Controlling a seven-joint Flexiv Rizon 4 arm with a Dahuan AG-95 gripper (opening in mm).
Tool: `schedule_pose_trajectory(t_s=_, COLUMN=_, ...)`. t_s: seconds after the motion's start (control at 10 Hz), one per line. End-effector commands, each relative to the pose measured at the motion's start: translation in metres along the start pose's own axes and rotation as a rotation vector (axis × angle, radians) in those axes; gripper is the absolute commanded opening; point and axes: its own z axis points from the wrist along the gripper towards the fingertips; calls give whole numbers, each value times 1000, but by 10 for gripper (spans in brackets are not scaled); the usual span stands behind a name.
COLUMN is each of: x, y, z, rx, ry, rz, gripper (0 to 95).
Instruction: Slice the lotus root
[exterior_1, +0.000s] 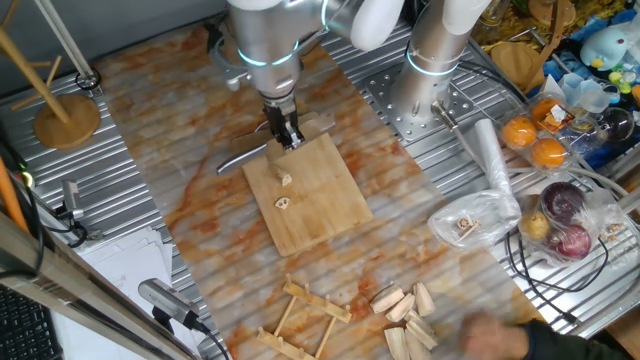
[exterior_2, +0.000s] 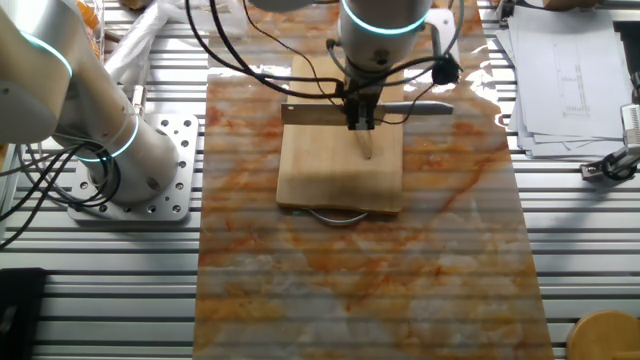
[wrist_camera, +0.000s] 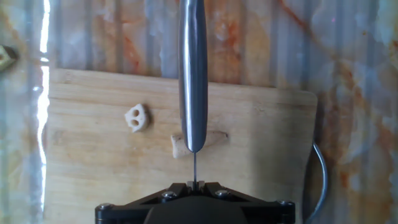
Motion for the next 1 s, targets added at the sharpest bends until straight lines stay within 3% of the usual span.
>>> schedule_pose_trajectory(t_s=0.1, x=-1, y=0, z=2, rx=2, ry=-37, rz=6, gripper=0)
schedule_pose_trajectory(t_s=0.3, x=-1, y=0, z=2, rx=49, ry=-31, rz=18, gripper=0)
schedule_pose_trajectory(t_s=0.8, x=-1, y=0, z=2, rx=47, ry=-83, rz=18, gripper=0)
schedule_pose_trajectory(t_s=1.0, x=-1, y=0, z=2, rx=44, ry=-75, rz=16, gripper=0)
